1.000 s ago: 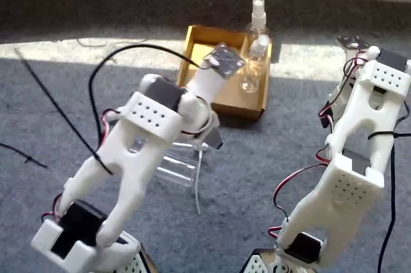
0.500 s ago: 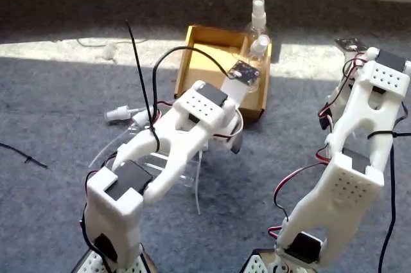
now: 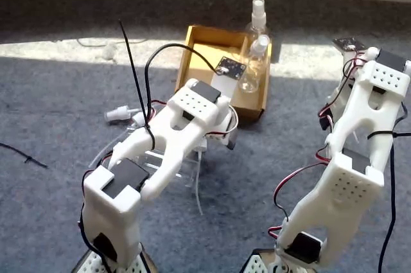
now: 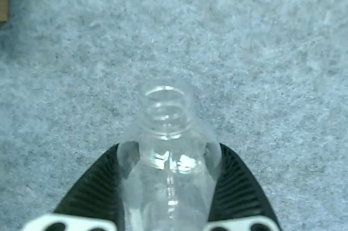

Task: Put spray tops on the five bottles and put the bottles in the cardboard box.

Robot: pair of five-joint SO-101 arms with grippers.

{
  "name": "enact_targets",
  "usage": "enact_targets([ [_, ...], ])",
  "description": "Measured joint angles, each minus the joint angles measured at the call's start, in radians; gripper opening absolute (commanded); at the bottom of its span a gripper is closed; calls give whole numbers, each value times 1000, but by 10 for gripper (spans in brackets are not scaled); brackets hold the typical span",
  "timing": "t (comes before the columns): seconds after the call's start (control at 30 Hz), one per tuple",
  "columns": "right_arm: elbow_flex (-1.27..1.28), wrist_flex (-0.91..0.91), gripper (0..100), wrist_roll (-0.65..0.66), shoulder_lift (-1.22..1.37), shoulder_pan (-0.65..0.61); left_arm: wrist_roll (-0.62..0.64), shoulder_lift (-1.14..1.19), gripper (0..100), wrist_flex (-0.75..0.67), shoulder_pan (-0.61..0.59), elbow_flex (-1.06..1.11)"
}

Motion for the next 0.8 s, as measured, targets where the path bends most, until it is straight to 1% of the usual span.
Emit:
enact_targets([
  [0.33, 0, 0, 4, 0, 0, 0, 0, 0, 250, 2, -77, 17],
  [0.53, 0, 0, 4, 2, 0, 0, 0, -44, 249, 97, -95, 8],
  [0.67, 0, 0, 4, 2, 0, 0, 0, -127, 249, 112, -107, 25],
  [0.8, 0, 0, 4, 2, 0, -11, 0, -140, 249, 114, -135, 74],
])
